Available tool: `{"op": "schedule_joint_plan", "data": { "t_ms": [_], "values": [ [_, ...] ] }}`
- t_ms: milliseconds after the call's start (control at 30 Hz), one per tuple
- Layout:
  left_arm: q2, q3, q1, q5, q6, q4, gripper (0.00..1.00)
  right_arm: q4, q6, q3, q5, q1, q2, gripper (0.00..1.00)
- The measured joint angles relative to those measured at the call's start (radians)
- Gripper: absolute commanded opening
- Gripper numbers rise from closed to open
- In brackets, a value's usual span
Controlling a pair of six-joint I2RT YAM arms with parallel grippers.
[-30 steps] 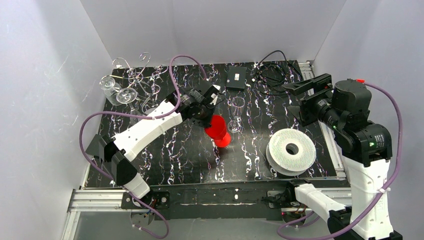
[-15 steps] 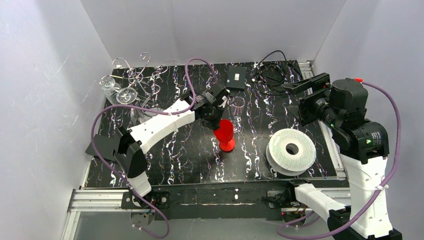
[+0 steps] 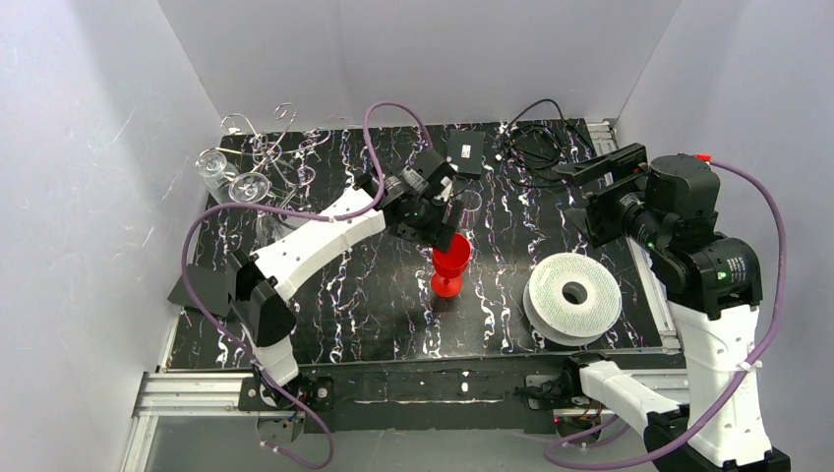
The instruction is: Take the wine glass off the wine glass rack
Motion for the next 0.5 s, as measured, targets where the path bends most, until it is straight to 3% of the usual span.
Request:
{"op": "schedule_joint_plan", "data": {
  "t_ms": [167,500],
  "values": [
    [0.039,0.182,0.0,0.009,0.006,-0.082,0.98,0.0,-0.006,0.0,0.005,0.0,0.0,0.94],
    [0.03,0.577,0.0,-0.116,0.068,-0.338,0.98,0.0,-0.033,0.006,0.005,0.0,0.013,0.94]
  ]
}}
